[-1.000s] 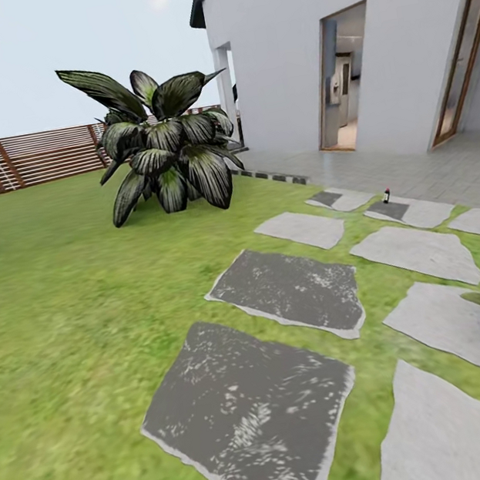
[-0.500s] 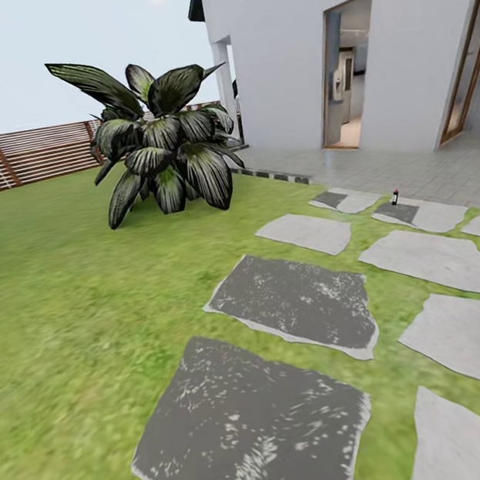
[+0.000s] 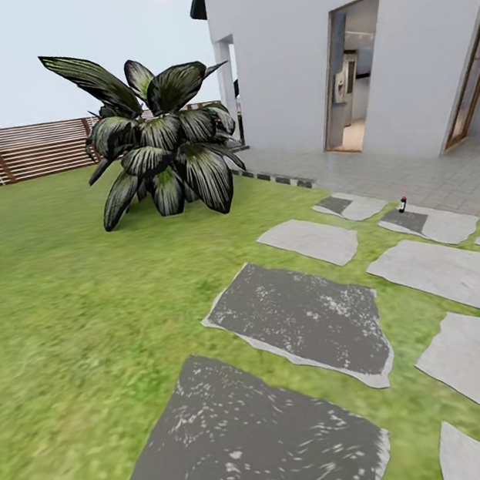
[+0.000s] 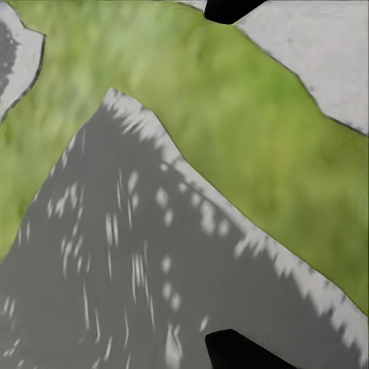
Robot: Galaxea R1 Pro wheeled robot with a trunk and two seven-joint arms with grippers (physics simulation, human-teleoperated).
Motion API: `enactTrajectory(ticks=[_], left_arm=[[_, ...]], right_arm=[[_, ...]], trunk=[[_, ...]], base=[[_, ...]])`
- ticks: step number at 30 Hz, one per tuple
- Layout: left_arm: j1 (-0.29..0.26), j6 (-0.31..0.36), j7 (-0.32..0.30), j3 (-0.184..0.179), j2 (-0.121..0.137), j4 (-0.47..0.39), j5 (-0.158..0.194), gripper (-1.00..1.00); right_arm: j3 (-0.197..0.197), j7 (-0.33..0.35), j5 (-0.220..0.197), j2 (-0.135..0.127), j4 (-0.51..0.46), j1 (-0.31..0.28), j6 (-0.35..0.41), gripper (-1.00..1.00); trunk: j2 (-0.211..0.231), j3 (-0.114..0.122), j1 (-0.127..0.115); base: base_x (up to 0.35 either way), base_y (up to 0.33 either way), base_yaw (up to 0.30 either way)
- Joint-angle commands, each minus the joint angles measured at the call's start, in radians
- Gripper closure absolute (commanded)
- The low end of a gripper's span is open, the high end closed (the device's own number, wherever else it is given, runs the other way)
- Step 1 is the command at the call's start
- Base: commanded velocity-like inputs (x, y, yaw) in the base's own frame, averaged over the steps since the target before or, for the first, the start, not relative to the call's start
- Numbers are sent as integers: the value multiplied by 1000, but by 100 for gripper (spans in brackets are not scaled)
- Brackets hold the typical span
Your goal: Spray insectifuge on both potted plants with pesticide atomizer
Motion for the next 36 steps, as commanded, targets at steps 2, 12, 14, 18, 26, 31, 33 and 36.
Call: enactTrajectory(ticks=[2,12,14,18,26,31,33,36], left_arm=[[-1,-2,-10,8,-1,1,1,-100],[-1,-2,-10,8,0,1,0,-100],[-1,-2,-10,8,0,1,0,-100],[-1,-2,-10,8,-1,1,1,-100],[-1,-2,-10,8,-1,1,0,-100],[-1,-2,-10,8,-1,1,1,-100],[-1,-2,-10,8,0,1,0,-100],[-1,-2,-10,8,0,1,1,-100]], right_arm=[[-3,-3,10,0,1,-1,-3,-100],[-3,-3,10,0,1,-1,-3,-100],[-3,-3,10,0,1,0,-3,-100],[-3,-3,10,0,1,0,-3,-100],[-3,-3,10,0,1,-1,-3,-100],[-3,-3,11,0,1,-1,-3,-100],[-3,-3,11,0,1,-1,-3,-100],[-3,-3,11,0,1,0,-3,-100]], trunk=[[0,-1,0],[0,-1,0],[0,-1,0],[0,-1,0],[0,-1,0],[0,-1,0],[0,-1,0],[0,-1,0]], base=[[339,0,0],[339,0,0],[339,0,0],[338,0,0],[338,0,0],[339,0,0],[339,0,0],[339,0,0]])
